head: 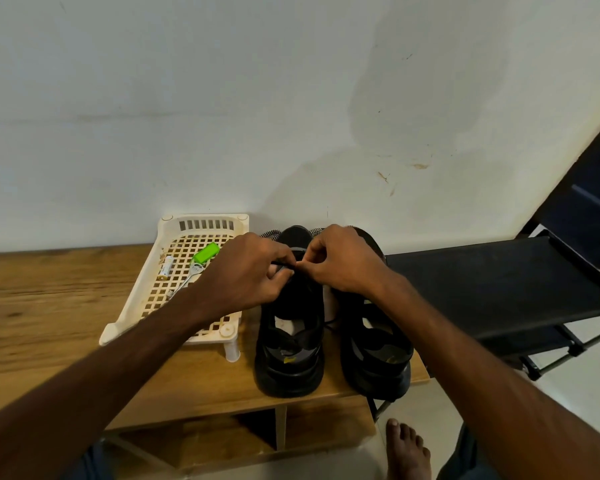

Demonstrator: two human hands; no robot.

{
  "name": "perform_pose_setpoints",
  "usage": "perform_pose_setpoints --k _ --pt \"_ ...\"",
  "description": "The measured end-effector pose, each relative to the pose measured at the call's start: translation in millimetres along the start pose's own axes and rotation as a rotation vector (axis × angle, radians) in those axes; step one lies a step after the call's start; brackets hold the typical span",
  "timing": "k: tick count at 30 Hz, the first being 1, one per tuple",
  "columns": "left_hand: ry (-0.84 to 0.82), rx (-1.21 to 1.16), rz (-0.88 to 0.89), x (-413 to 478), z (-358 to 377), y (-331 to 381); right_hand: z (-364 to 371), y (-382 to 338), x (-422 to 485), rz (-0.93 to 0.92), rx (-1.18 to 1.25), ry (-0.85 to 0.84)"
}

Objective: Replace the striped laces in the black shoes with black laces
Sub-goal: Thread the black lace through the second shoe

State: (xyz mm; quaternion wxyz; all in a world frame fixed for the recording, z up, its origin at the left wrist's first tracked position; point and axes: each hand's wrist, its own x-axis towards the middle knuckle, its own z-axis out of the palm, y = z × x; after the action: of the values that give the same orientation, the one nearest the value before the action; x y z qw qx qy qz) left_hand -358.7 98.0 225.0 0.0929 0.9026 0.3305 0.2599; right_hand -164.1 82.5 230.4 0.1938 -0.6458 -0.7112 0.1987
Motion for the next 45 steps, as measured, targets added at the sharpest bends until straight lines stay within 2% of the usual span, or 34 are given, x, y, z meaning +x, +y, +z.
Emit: perform_pose_setpoints --k 4,9,11,14,17,18,19,21,24,28,35,41,45 --pt "-0.051 -0.078 -0.027 1.3 -1.2 -3.6 -0.6 -2.1 0.3 0.016 -0.061 0.005" --pt "-0.204 -0.244 -0.096 5.7 -3.3 -11.4 1.1 -6.4 6.1 0.004 0.06 0.105" --pt "-0.269 -0.308 -0.123 8.5 -5.1 -16.5 -1.5 -6.5 9.9 0.046 0.179 0.13" --pt "-0.294 -0.321 -0.122 10.8 -4.8 -20.0 -14.0 -5.1 14.3 0.069 0.426 0.077" --pt "-0.308 -0.307 -0.109 11.6 -2.3 -20.9 -29.0 -10.4 19.2 -0.062 0.916 0.025" --pt "-0.31 -0.305 -0.118 11.9 -1.3 -21.4 -31.4 -11.1 22.5 -0.116 0.979 0.048" --pt "-0.311 -0.304 -0.136 12.7 0.0 -21.7 -31.5 -11.5 24.8 -0.147 0.953 0.086" --pt "-0.316 -0.313 -0.188 13.9 2.0 -22.1 -26.2 -12.0 25.8 -0.128 0.686 0.135" --pt "-0.329 -0.362 -0.25 14.0 5.0 -22.5 -12.3 -7.3 20.0 -0.053 0.285 0.064" --pt "-0.368 -0.447 -0.295 14.3 1.6 -25.5 -9.6 -3.4 10.8 -0.066 0.111 0.036" --pt "-0.422 -0.403 -0.308 17.7 0.5 -22.5 0.2 -12.0 -25.1 -0.048 0.149 -0.033" --pt "-0.411 -0.312 -0.327 20.4 9.8 -18.2 7.8 -15.5 -39.2 -0.041 0.132 0.03" --pt "-0.393 -0.319 -0.362 22.4 15.6 -16.2 23.9 -22.3 -42.2 0.032 0.125 0.148"
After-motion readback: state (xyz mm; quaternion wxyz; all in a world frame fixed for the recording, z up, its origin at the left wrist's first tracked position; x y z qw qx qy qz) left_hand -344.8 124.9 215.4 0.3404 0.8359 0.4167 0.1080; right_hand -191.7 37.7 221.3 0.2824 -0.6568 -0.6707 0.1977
